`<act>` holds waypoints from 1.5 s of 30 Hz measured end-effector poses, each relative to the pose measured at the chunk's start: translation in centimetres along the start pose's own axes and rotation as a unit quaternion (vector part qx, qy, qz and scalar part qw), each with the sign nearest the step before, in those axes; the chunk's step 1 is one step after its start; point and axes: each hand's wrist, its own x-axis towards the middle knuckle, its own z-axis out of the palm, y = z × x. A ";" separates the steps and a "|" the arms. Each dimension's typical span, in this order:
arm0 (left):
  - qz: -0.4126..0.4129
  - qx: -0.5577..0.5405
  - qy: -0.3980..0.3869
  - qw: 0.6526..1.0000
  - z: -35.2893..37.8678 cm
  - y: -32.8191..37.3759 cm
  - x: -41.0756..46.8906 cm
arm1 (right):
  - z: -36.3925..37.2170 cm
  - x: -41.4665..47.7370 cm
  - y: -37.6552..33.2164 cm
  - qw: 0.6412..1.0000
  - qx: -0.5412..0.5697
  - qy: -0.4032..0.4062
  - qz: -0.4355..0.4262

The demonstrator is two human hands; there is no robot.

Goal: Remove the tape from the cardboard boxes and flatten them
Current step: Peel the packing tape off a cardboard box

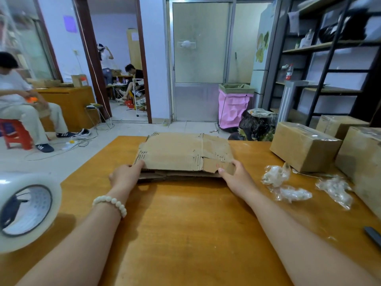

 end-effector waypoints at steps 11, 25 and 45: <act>-0.017 0.053 0.015 0.998 -0.4 0.4 -1.4 | 0.3 -1.3 -0.7 0.998 -0.047 0.006 -0.038; -0.017 -0.033 0.003 0.999 -2.9 -1.6 -4.3 | -1.9 -5.0 0.0 0.998 -0.057 0.015 -0.025; -0.016 0.071 -0.175 0.982 -4.5 3.1 -7.5 | -6.4 -14.4 2.7 0.995 -0.088 -0.004 -0.053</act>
